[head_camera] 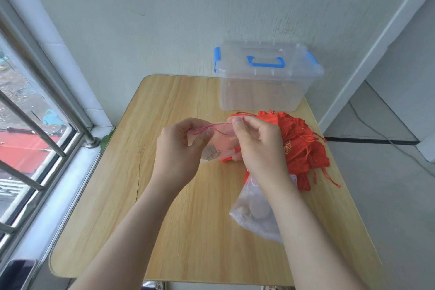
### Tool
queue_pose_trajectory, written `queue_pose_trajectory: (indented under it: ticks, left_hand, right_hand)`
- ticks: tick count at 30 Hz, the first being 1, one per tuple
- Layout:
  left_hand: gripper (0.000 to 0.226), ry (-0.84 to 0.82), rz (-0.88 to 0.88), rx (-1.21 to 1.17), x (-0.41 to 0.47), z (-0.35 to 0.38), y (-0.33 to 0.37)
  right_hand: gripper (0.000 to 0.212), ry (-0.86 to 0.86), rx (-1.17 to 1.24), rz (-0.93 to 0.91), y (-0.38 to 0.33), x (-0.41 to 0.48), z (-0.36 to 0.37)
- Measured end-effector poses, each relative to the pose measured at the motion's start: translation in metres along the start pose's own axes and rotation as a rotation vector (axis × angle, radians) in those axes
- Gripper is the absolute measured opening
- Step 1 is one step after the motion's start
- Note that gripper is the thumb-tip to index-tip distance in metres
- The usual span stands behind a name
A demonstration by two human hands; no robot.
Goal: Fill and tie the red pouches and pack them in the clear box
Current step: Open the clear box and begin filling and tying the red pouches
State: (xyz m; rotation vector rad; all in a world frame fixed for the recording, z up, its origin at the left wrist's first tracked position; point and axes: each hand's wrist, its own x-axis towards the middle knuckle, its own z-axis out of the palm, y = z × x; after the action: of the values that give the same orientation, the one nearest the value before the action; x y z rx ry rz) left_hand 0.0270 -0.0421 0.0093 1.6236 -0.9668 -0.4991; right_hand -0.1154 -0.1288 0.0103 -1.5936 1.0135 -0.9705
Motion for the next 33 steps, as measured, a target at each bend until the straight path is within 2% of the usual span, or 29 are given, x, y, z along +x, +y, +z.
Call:
queue_pose_trajectory:
  ticks: [6, 16, 21, 24, 30, 33]
  left_hand:
    - [0.008, 0.014, -0.019, 0.021, 0.002, -0.005, -0.002]
    - [0.009, -0.049, -0.074, 0.068, 0.003, -0.014, -0.003]
    - [0.022, -0.076, -0.023, 0.233, 0.0, -0.011, 0.0]
    - [0.034, -0.15, 0.041, 0.272, -0.002, -0.009, 0.002]
    - [0.007, -0.122, 0.122, 0.231, -0.005, -0.006, 0.005]
    - [0.004, -0.077, 0.14, 0.281, -0.005, -0.003, 0.004]
  right_hand:
    - [0.023, 0.019, 0.176, 0.155, -0.01, -0.003, -0.001]
    - [0.023, 0.037, 0.198, 0.159, -0.011, -0.003, 0.001]
    - [0.025, -0.003, 0.149, 0.134, -0.008, -0.003, 0.009]
    - [0.024, -0.025, 0.108, 0.096, -0.007, -0.006, 0.012]
    - [0.025, -0.055, 0.044, 0.06, -0.005, -0.007, 0.011]
    - [0.024, -0.072, 0.064, 0.086, -0.005, -0.007, 0.012]
